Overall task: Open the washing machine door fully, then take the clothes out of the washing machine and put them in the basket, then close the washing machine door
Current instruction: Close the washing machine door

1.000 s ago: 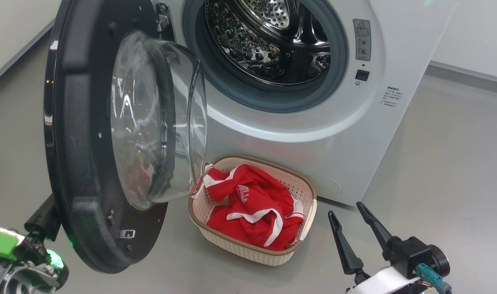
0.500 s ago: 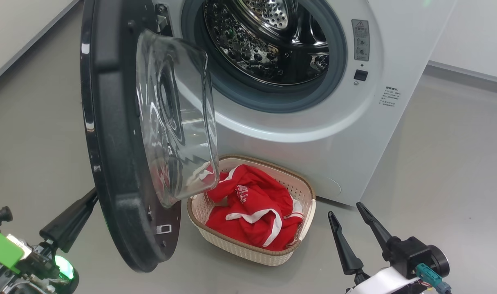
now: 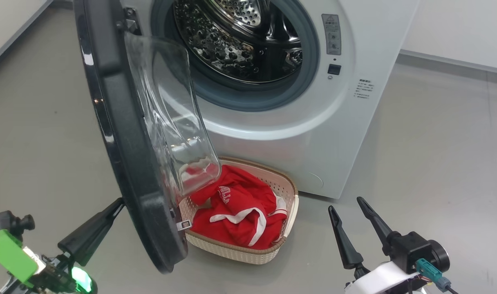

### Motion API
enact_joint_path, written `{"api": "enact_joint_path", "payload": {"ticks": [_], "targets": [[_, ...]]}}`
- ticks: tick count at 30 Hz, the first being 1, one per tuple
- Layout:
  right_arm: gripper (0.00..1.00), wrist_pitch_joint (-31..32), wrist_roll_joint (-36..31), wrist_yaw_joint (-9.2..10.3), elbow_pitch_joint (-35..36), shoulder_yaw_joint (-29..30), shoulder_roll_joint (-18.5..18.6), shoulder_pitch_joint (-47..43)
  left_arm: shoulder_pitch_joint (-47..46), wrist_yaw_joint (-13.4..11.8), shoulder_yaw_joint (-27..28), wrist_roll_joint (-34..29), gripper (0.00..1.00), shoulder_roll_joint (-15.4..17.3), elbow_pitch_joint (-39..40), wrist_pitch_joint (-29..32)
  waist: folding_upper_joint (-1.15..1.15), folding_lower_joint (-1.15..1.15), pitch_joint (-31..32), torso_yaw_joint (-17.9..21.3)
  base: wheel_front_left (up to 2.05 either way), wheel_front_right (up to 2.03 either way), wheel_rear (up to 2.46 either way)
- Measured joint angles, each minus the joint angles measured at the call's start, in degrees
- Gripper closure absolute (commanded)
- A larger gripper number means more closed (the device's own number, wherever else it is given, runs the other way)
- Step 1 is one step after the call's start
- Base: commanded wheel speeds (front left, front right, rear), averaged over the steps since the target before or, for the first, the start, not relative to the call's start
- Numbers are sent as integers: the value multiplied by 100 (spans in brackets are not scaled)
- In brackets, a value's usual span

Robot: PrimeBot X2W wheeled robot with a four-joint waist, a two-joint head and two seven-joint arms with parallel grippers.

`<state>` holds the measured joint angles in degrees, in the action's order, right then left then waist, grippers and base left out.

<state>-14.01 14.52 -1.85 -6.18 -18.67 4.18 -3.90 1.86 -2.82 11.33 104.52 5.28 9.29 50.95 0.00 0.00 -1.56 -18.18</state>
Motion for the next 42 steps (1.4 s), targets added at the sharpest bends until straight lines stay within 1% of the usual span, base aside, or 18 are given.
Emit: {"api": "enact_joint_path", "payload": {"ticks": [3,10,16,18,29,42], "targets": [[0,0,0,7,0,26,0,11,62,-44,-75,43,100,-66,63,0,0,0,-7,148,0,0,0],[0,-1,0,49,18,67,0,81,115,-49,-196,35,100,-118,76,-22,0,0,-30,470,0,0,0],[0,-2,0,57,25,152,23,107,115,-53,-249,36,100,-181,48,-198,0,0,-70,819,0,0,0],[0,-16,0,57,31,154,26,114,115,-99,-267,37,100,-212,8,-248,0,0,-86,940,0,0,0],[0,-16,0,56,46,176,45,173,14,-98,-312,37,100,-246,-283,-731,0,0,-179,1637,0,0,0],[0,-18,0,49,96,175,46,257,-699,-89,-390,70,100,-287,-765,-1561,0,0,-364,2439,0,0,0]]}}
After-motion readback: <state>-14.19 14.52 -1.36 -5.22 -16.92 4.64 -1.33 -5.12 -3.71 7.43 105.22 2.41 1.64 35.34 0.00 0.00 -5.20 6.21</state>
